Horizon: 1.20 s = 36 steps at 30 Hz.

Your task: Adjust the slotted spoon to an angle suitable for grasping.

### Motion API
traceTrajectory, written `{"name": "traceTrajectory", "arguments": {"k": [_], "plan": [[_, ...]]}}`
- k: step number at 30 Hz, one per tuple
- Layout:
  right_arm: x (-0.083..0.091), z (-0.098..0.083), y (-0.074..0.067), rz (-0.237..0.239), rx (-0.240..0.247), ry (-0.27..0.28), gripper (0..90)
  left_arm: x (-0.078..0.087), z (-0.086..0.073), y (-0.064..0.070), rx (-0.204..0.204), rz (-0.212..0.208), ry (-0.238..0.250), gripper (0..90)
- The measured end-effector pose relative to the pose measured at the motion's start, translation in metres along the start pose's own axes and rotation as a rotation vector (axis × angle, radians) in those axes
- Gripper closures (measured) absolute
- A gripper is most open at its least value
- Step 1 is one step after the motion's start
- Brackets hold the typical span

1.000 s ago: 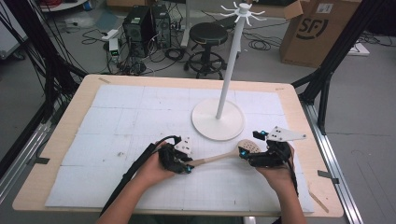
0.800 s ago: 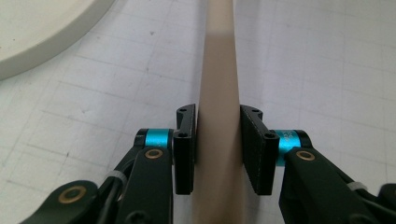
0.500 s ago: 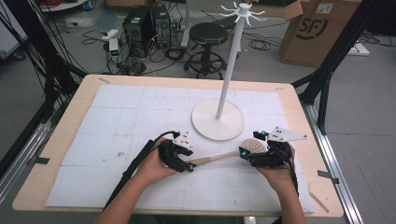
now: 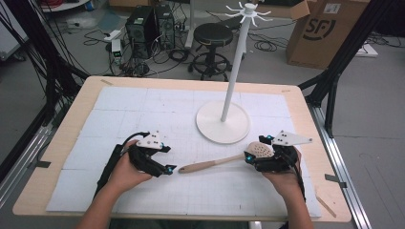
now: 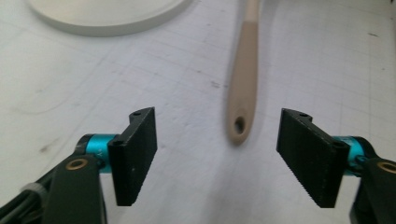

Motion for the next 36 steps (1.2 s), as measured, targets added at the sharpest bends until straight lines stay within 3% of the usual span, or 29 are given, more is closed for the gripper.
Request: {"name": "traceTrajectory", "arguments": {"k": [1, 12, 14, 27, 36], "plan": [[-0.001, 0.000, -0.002, 0.006, 0.005, -0.006, 14.2, 0.010, -0.001, -0.005, 0.013, 0.005, 0.027, 25.9], [-0.011, 0.003, -0.015, 0.039, 0.044, -0.032, 14.2, 0.056, -0.004, -0.037, 0.093, 0.057, 0.138, 11.0], [-0.017, 0.003, -0.020, 0.056, 0.053, -0.049, 14.2, 0.068, -0.003, -0.046, 0.094, 0.084, 0.155, 7.5], [-0.051, 0.013, -0.048, 0.156, 0.135, -0.122, 14.2, 0.094, -0.010, -0.061, 0.124, 0.088, 0.202, 1.7], [-0.070, 0.017, -0.061, 0.219, 0.169, -0.196, 14.8, 0.093, -0.010, -0.060, 0.113, 0.081, 0.199, 1.7]]}}
Point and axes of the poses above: each handheld gripper's, and its own axes: x roughly backward along the jaws, z roughly out of its top, y roughly to its right, the point moved 10 cm from there along -x, roughly forward along the jaws, and after that the axes turned 13 degrees about x, right-handed, at the moved point
